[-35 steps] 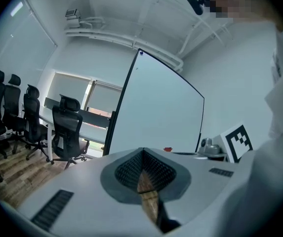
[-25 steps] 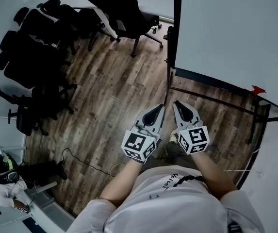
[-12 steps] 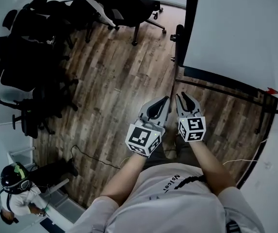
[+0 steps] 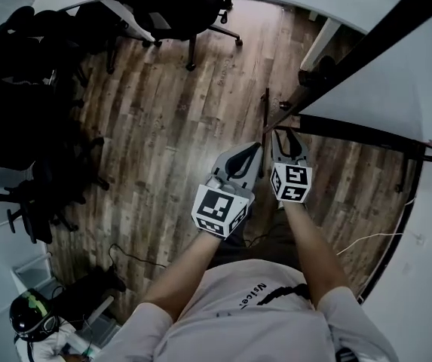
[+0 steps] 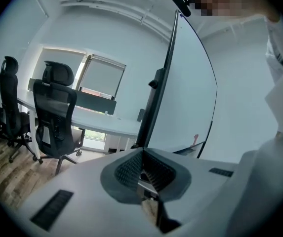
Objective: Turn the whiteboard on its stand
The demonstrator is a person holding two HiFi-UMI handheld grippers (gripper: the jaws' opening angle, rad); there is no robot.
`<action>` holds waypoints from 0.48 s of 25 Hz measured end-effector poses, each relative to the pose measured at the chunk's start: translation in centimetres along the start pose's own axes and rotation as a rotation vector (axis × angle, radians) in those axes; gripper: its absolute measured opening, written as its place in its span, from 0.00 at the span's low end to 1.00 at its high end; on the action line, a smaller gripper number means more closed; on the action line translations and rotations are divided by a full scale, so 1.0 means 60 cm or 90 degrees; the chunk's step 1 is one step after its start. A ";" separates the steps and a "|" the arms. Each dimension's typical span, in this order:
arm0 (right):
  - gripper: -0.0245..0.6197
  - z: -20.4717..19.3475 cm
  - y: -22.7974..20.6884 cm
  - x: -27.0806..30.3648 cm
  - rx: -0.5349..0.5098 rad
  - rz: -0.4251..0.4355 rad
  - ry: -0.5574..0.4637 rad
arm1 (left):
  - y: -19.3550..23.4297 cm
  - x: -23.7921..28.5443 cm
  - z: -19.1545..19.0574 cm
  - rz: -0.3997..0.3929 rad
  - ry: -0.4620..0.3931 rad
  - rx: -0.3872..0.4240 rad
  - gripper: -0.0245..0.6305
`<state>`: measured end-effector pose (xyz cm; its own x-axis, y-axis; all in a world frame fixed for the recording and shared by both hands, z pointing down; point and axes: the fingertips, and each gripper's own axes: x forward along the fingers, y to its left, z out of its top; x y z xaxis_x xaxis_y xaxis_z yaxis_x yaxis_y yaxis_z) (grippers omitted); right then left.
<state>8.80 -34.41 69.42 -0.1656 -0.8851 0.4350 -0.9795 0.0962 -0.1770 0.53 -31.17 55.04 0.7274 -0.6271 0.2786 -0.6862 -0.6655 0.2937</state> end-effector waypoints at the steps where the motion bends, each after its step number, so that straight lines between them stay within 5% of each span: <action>1: 0.26 -0.011 -0.007 0.016 0.003 -0.017 0.003 | 0.009 0.008 -0.005 -0.005 0.004 0.001 0.06; 12: 0.27 -0.032 -0.064 0.126 -0.031 -0.090 0.012 | 0.050 0.000 -0.039 -0.029 0.048 -0.014 0.06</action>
<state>11.08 -40.60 75.07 -0.0277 -0.8824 0.4696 -0.9975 -0.0063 -0.0708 -1.57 -32.22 58.06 0.7566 -0.5634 0.3319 -0.6526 -0.6831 0.3280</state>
